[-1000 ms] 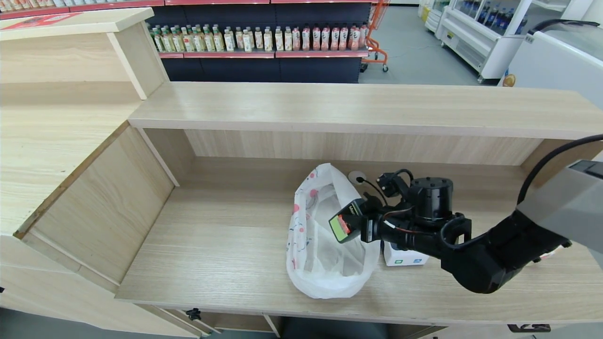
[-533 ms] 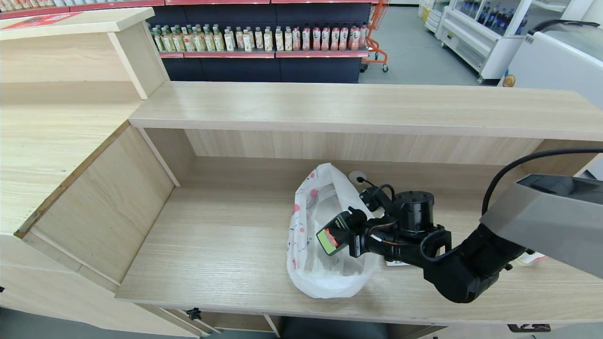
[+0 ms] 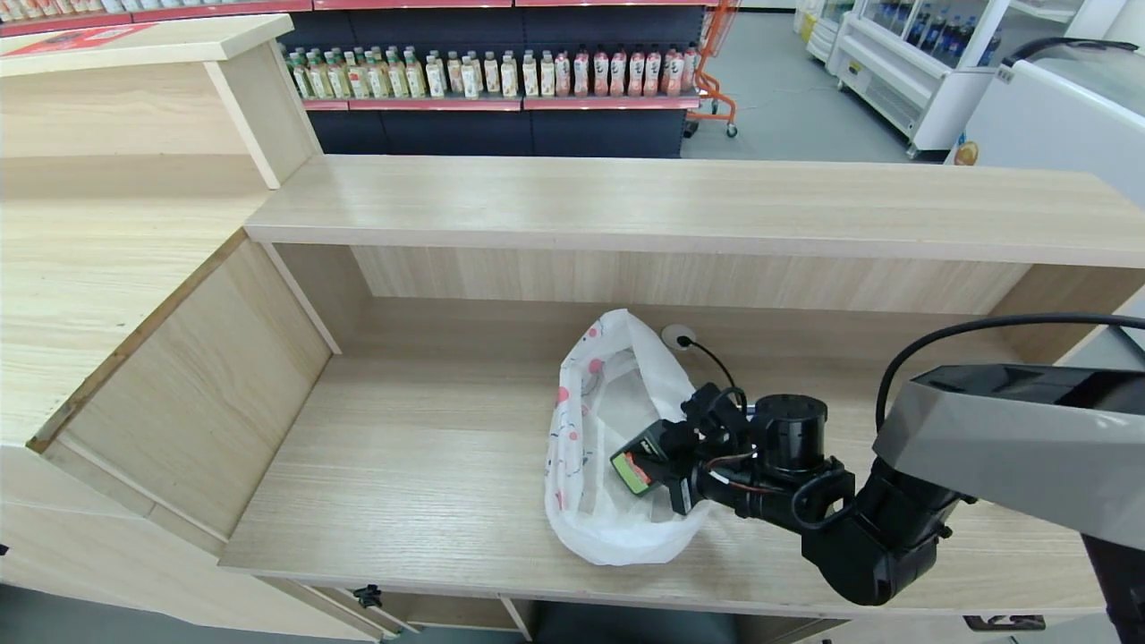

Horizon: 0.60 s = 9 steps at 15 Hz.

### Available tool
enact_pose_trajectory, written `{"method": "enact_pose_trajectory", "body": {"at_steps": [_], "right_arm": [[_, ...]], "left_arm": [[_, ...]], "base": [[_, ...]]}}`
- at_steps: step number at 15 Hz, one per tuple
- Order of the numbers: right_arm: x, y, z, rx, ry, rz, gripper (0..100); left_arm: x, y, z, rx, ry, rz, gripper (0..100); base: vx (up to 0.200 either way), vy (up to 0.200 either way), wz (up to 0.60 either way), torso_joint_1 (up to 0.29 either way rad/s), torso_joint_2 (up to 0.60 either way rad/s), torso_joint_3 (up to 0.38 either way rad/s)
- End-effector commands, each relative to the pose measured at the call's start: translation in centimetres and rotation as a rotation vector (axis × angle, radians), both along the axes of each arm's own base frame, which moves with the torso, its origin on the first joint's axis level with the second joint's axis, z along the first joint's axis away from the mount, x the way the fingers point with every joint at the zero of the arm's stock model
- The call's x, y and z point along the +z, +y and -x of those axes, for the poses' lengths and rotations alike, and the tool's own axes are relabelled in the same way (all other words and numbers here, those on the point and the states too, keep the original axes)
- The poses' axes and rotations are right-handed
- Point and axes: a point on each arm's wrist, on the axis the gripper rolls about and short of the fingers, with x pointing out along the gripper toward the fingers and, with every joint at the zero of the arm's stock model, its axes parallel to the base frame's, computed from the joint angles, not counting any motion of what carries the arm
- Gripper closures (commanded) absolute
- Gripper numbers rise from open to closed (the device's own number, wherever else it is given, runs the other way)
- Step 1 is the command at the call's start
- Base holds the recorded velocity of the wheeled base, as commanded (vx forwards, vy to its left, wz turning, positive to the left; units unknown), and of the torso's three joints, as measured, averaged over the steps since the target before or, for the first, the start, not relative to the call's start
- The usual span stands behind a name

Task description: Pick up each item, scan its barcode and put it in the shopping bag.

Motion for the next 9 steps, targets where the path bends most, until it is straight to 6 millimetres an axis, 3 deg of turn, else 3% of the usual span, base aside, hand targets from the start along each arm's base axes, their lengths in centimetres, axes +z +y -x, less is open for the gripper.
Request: {"method": "enact_pose_trajectory", "body": {"at_steps": [1, 3, 4, 7, 9], "right_arm": [[-1.0, -0.2, 0.0, 0.000, 0.014, 0.024, 100], [-1.2, -0.3, 0.0, 0.001, 0.016, 0.030, 100], [-1.1, -0.3, 0.0, 0.001, 0.013, 0.026, 0], [1.1, -0.3, 0.2, -0.005, -0.009, -0.006, 0], [4.6, -0.9, 1.0, -0.015, -0.056, -0.062, 0]], "left_arm": [[0.0, 0.0, 0.0, 0.000, 0.001, 0.000, 0], [0.0, 0.0, 0.0, 0.000, 0.000, 0.000, 0], [0.0, 0.0, 0.0, 0.000, 0.001, 0.000, 0], [0.0, 0.0, 0.0, 0.000, 0.001, 0.000, 0], [0.0, 0.0, 0.0, 0.000, 0.001, 0.000, 0]], "base": [[0.000, 0.000, 0.00, 0.000, 0.00, 0.000], [0.000, 0.000, 0.00, 0.000, 0.00, 0.000], [0.000, 0.000, 0.00, 0.000, 0.00, 0.000], [0.000, 0.000, 0.00, 0.000, 0.00, 0.000], [0.000, 0.000, 0.00, 0.000, 0.00, 0.000]]}}
